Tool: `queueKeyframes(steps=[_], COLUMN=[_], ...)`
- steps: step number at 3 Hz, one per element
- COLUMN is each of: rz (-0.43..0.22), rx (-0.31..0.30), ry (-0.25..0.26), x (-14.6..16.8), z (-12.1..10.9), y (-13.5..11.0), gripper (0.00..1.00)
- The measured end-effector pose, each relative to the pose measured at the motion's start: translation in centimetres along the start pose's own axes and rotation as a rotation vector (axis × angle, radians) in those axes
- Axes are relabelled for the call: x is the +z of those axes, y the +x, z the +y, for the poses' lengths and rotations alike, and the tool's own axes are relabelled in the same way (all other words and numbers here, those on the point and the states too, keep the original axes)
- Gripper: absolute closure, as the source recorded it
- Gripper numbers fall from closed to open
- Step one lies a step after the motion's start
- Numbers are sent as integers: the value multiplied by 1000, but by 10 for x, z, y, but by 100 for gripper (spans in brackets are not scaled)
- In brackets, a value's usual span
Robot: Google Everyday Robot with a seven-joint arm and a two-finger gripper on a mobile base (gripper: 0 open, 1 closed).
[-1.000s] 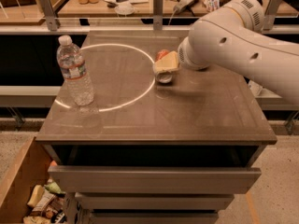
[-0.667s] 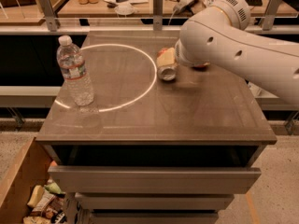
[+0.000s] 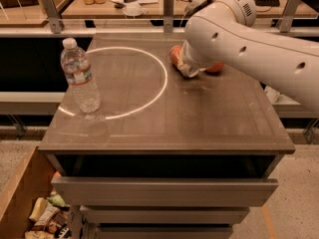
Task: Move coke can near water bottle
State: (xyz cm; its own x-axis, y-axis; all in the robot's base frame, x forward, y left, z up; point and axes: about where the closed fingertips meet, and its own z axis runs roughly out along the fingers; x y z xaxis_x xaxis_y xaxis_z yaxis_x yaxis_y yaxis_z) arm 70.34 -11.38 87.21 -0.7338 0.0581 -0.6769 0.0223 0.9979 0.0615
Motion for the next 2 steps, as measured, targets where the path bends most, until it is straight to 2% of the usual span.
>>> queueKeyframes(steps=[1, 2], rz=[16, 20], rx=[21, 19], ry=[-25, -30], x=[3, 3], z=[3, 4], y=[1, 1], gripper=[96, 100])
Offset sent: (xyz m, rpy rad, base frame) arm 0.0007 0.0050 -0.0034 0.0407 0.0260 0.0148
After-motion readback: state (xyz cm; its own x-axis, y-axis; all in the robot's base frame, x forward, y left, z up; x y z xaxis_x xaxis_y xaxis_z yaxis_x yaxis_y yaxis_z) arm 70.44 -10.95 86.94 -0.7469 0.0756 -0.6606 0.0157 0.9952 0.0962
